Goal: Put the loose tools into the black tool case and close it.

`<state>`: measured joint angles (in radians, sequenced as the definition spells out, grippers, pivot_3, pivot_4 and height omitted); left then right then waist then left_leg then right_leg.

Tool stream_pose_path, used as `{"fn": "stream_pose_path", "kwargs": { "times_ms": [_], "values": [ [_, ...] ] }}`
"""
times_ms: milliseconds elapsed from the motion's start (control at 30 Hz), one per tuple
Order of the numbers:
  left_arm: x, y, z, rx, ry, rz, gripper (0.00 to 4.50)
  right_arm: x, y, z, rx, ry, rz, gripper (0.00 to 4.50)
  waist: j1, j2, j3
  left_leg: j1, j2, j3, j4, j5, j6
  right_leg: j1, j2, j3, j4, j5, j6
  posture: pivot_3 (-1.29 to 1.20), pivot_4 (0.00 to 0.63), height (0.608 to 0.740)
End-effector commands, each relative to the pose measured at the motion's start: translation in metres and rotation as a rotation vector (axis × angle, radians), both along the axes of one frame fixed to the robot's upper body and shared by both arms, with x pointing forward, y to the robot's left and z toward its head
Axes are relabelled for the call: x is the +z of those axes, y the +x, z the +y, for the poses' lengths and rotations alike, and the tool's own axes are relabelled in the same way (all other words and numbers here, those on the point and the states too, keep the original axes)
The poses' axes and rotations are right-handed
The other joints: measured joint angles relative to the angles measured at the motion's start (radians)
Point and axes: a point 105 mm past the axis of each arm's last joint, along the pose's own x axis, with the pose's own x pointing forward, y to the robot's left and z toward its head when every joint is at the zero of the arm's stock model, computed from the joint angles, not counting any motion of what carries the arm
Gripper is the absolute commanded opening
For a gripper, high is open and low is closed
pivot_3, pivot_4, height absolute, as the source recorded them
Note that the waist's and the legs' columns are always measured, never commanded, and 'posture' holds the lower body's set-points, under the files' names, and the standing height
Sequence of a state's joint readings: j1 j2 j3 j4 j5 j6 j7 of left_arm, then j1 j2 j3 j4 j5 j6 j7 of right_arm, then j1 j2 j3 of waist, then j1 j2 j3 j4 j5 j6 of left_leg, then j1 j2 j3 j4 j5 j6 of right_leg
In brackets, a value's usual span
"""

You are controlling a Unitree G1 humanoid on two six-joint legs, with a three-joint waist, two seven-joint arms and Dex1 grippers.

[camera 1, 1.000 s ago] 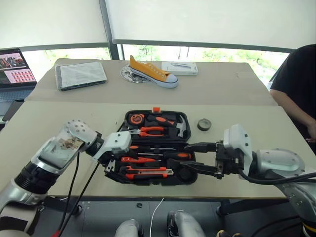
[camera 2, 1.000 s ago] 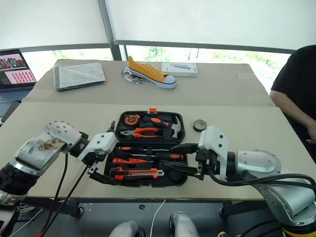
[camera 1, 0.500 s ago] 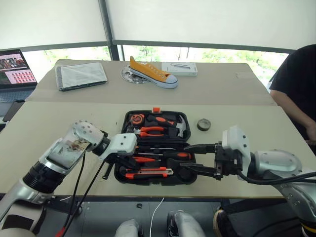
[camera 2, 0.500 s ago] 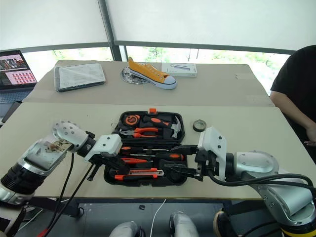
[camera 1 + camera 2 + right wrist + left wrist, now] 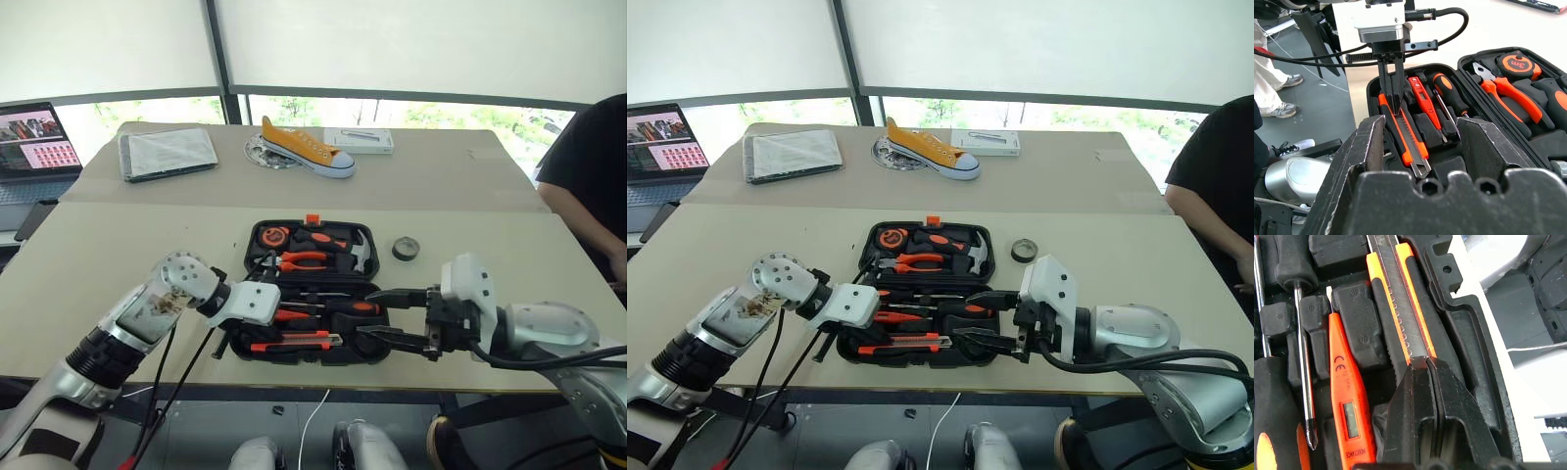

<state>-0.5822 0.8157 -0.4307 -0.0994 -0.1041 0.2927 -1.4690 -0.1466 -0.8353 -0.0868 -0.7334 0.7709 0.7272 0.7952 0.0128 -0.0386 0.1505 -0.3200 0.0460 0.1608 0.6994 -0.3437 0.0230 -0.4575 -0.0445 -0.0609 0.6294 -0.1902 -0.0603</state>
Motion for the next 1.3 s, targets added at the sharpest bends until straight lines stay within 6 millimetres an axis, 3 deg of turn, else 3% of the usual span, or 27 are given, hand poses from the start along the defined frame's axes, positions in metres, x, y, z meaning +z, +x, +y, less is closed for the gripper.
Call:
{"fn": "stream_pose_path", "kwargs": {
  "times_ms": [33, 133, 567, 733, 967, 1100, 1133, 1233, 1300],
  "values": [
    [0.023, 0.001, -0.011, -0.019, -0.068, -0.007, 0.09, 0.012, 0.0, -0.001, 0.006, 0.007, -0.048, 3.29, 0.0, 0.0, 0.0, -0.001, 0.0, 0.0, 0.0, 0.0, 0.0, 0.0, 0.0, 0.0, 0.0, 0.0, 0.0, 0.0, 0.15, 0.733],
    [0.02, -0.001, -0.016, -0.046, -0.055, -0.016, 0.09, 0.011, 0.001, -0.001, 0.005, 0.003, -0.051, 3.29, -0.001, 0.0, 0.0, -0.001, 0.0, 0.0, 0.002, 0.0, 0.0, -0.001, 0.0, 0.0, -0.001, 0.0, 0.0, 0.0, 0.15, 0.733],
    [-0.044, 0.004, -0.012, -0.122, 0.116, -0.073, 0.09, 0.002, 0.0, -0.006, -0.018, -0.021, -0.036, 3.29, 0.004, 0.0, -0.003, 0.0, -0.002, 0.001, 0.003, -0.003, 0.006, 0.002, -0.001, 0.004, -0.002, -0.001, 0.005, 0.0, 0.15, 0.733],
    [-0.044, 0.005, -0.011, -0.124, 0.101, -0.086, 0.09, 0.002, 0.0, -0.009, -0.036, -0.02, -0.039, 3.29, 0.003, 0.004, -0.014, 0.001, -0.004, 0.0, 0.003, -0.006, 0.014, 0.004, 0.0, 0.012, -0.002, 0.001, 0.007, 0.0, 0.15, 0.733],
    [0.026, 0.022, -0.021, 0.048, -0.196, -0.1, 0.09, 0.007, 0.008, -0.022, -0.074, -0.041, -0.063, 3.29, -0.001, 0.003, -0.013, -0.001, -0.004, 0.0, 0.003, -0.005, 0.015, 0.001, 0.001, 0.014, -0.001, 0.002, 0.009, 0.0, 0.15, 0.733],
    [0.079, 0.026, -0.01, 0.165, -0.403, -0.026, 0.09, 0.011, 0.04, -0.054, -0.205, -0.087, -0.078, 3.29, -0.002, 0.001, -0.01, -0.001, -0.004, 0.0, 0.003, -0.001, 0.009, -0.003, 0.003, 0.014, -0.001, 0.002, 0.009, 0.0, 0.15, 0.733],
    [0.09, 0.025, -0.006, 0.184, -0.447, -0.005, 0.58, 0.011, 0.051, -0.065, -0.248, -0.105, -0.078, 3.29, -0.005, 0.001, -0.01, -0.001, -0.004, 0.0, 0.004, -0.001, 0.009, -0.003, 0.003, 0.014, -0.002, 0.002, 0.009, 0.0, 0.15, 0.733],
    [0.112, 0.022, 0.008, 0.243, -0.541, 0.028, 1.51, 0.006, 0.088, -0.096, -0.358, -0.193, -0.087, 3.29, -0.019, 0.001, -0.01, -0.001, -0.006, 0.002, 0.004, -0.002, 0.01, -0.003, 0.002, 0.017, -0.002, 0.001, 0.011, 0.0, 0.15, 0.733],
    [0.122, 0.023, 0.013, 0.278, -0.594, 0.031, 2.26, 0.003, 0.111, -0.106, -0.386, -0.247, -0.103, 3.29, -0.026, 0.001, -0.009, 0.001, -0.008, 0.003, 0.003, -0.002, 0.011, -0.002, 0.001, 0.018, -0.003, -0.001, 0.013, 0.0, 0.15, 0.733]
  ]
}}
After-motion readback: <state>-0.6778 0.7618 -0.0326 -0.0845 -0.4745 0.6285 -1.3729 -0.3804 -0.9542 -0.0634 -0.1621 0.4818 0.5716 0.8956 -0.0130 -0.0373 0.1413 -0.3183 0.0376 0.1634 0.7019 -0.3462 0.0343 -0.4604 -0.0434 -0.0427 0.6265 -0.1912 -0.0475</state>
